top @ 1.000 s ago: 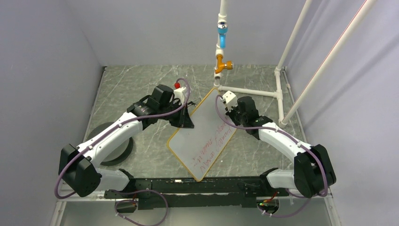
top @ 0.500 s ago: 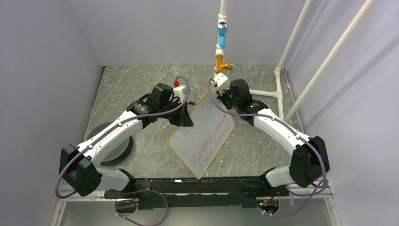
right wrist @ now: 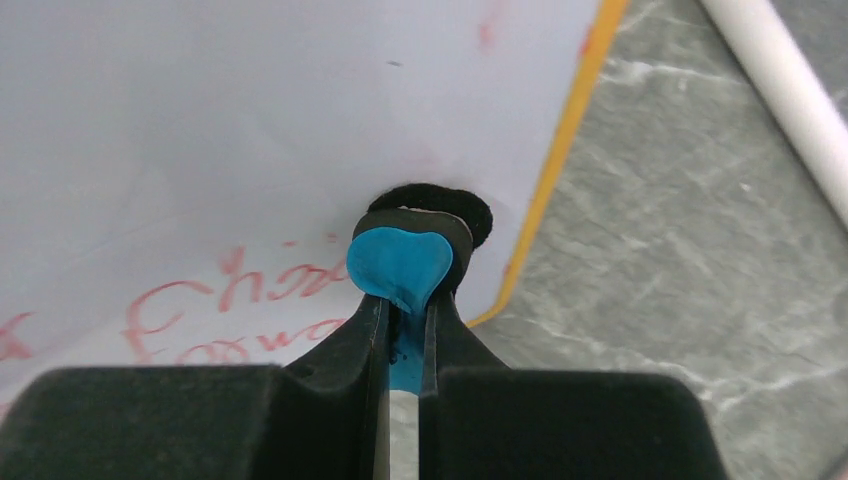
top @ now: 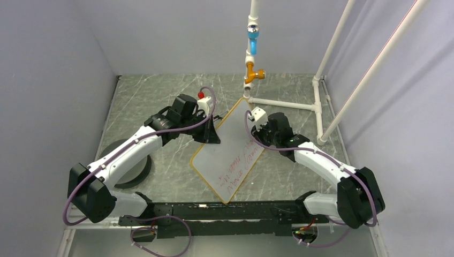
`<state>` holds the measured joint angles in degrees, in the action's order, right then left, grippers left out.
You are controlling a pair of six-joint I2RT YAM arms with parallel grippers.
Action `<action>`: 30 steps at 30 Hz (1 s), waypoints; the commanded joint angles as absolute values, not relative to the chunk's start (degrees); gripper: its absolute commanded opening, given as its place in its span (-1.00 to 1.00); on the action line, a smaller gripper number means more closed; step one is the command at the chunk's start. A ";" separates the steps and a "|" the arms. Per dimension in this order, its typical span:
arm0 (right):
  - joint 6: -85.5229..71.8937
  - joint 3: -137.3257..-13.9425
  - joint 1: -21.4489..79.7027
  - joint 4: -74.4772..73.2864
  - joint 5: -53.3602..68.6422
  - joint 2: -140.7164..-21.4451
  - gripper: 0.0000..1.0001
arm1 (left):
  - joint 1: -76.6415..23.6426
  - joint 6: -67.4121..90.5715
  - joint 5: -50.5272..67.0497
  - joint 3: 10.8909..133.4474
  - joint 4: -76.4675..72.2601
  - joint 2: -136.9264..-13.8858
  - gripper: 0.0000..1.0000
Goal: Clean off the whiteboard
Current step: Erase the whiteboard at the center of the board.
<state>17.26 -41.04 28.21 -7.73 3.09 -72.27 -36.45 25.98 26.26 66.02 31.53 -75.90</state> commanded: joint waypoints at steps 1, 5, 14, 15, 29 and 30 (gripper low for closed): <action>10.68 -41.14 28.92 -1.38 21.74 -67.89 -1.00 | -37.88 22.24 37.59 67.01 25.62 -74.50 -1.00; 3.76 -46.81 28.88 5.14 23.91 -71.83 -1.00 | -37.41 23.29 38.98 65.66 24.00 -74.20 -1.00; -1.47 -49.90 18.59 2.13 14.86 -79.18 -1.00 | -35.99 23.64 39.60 63.43 23.58 -71.94 -1.00; -0.96 -48.60 17.69 1.36 15.11 -78.94 -1.00 | -35.96 23.58 39.75 63.29 23.49 -72.01 -1.00; -4.87 -47.89 24.89 4.08 25.18 -72.08 -1.00 | -35.68 23.89 40.57 64.01 22.74 -73.59 -1.00; -5.15 -49.16 24.75 3.75 25.10 -72.96 -1.00 | -35.67 24.01 40.61 64.01 22.75 -73.45 -1.00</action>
<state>-1.91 -44.29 23.86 0.78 21.39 -71.50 -34.26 27.09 31.46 62.59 28.32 -74.94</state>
